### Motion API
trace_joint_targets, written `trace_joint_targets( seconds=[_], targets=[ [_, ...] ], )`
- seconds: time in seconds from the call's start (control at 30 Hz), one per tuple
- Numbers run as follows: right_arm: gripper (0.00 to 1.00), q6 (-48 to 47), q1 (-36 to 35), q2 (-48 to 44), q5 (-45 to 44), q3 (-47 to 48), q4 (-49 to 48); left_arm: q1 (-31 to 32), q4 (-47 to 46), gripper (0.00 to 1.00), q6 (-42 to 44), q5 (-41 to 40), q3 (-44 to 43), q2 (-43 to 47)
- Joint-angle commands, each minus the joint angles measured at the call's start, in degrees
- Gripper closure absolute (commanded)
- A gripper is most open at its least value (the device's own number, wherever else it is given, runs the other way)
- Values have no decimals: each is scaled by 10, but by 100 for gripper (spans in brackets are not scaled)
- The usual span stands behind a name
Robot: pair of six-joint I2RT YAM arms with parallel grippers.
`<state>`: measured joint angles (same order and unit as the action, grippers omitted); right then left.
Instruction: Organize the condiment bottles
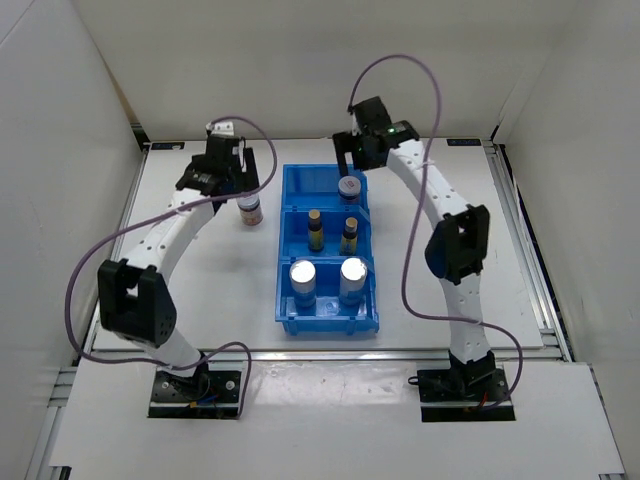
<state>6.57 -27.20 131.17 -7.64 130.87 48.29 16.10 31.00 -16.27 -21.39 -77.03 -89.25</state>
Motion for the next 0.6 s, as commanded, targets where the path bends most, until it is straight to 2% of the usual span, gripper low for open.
trace_joint_targets(
  seconds=[0.0, 0.07, 0.17, 0.33, 0.47, 0.53, 0.57],
  targets=[
    [0, -12, -1, -137, -34, 16, 6, -19, -10, 1, 34, 94, -77, -46],
    [0, -12, -1, -199, -34, -41, 11, -33, -4, 1, 34, 128, -94, -92],
    [0, 7, -1, -284, -34, -110, 11, -33, 2, 1, 20, 123, -120, -141],
    [0, 25, -1, -402, -39, -258, 11, -44, 8, 1, 19, 162, -149, -213],
    [0, 25, -1, -491, -77, -334, -9, -44, 8, 1, 19, 187, -174, -267],
    [0, 25, -1, -505, -85, -340, -14, -50, 8, 1, 14, 194, -181, -277],
    [0, 25, -1, -512, -91, -340, -14, -50, 8, 5, 9, 194, -181, -284]
  ],
)
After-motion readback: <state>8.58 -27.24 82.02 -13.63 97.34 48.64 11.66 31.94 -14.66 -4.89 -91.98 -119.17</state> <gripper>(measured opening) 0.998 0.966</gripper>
